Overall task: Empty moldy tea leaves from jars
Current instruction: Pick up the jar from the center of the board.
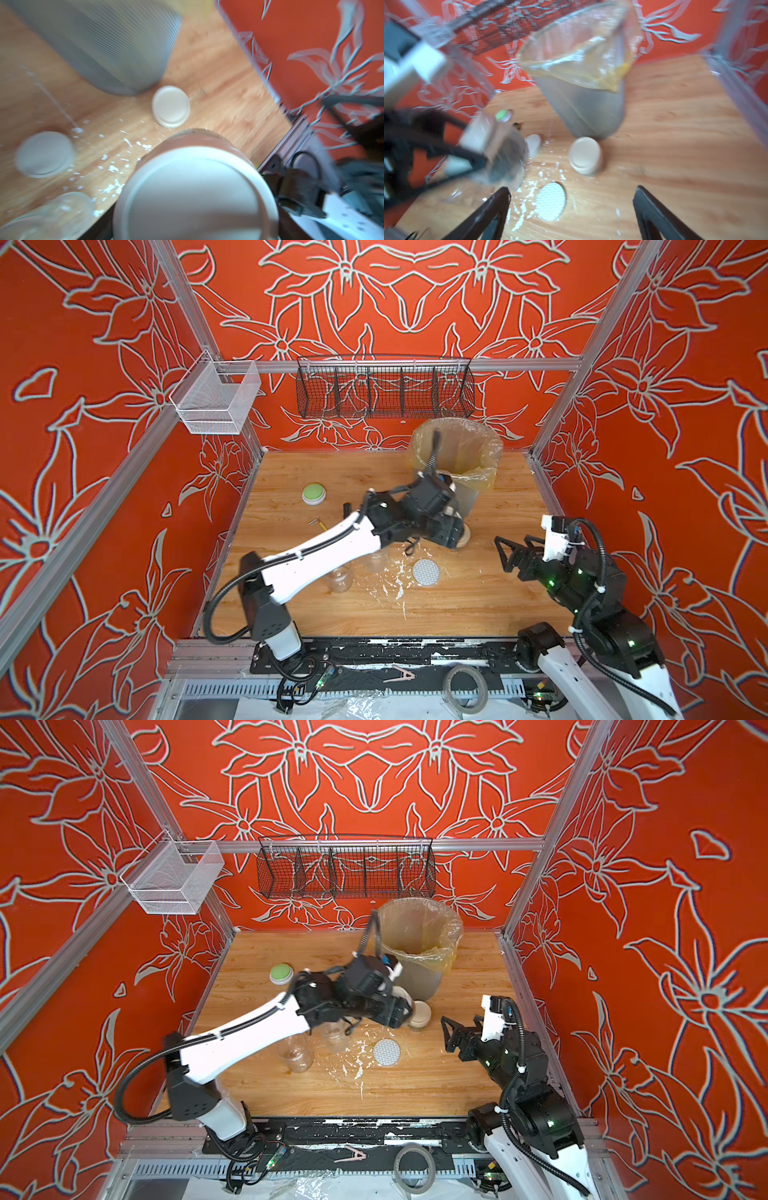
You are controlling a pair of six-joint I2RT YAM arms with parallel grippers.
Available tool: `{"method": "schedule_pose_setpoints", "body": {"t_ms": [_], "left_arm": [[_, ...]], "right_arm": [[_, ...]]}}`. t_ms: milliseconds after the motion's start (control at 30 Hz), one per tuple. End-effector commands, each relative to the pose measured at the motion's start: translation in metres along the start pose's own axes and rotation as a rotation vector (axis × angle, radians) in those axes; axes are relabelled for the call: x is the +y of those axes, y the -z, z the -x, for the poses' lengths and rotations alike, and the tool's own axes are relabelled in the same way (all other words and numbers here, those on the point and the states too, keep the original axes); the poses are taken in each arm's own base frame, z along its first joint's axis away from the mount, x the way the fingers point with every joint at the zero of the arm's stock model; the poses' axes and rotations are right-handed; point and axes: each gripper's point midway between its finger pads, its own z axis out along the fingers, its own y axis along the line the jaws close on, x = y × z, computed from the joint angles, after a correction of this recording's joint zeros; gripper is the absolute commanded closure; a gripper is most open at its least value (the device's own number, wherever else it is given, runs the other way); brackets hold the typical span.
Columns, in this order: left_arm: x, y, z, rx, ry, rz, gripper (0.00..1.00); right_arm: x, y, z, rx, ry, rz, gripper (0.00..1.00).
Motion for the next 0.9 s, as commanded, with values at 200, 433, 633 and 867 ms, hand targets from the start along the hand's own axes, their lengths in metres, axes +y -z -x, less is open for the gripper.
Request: {"method": "schedule_pose_setpoints", "body": {"t_ms": [200,433,633,867], "left_arm": [[0.017,0.065,0.022,-0.064,0.095,-0.242,0.51],[0.0,0.081,0.027,-0.053,0.065,-0.343,0.51],[-0.008,0.078,0.027,-0.03,0.066,-0.389,0.52],[-0.01,0.075,0.026,-0.015,0.068,-0.405,0.53]], "right_arm": [[0.091,-0.02,0.039,-0.292,0.324,0.553,0.04],[0.126,-0.037,0.042,-0.323,0.49,0.701,0.02],[0.148,-0.051,0.041,-0.323,0.629,0.773,0.02],[0.165,-0.063,0.041,-0.304,0.655,0.868,0.06]]}}
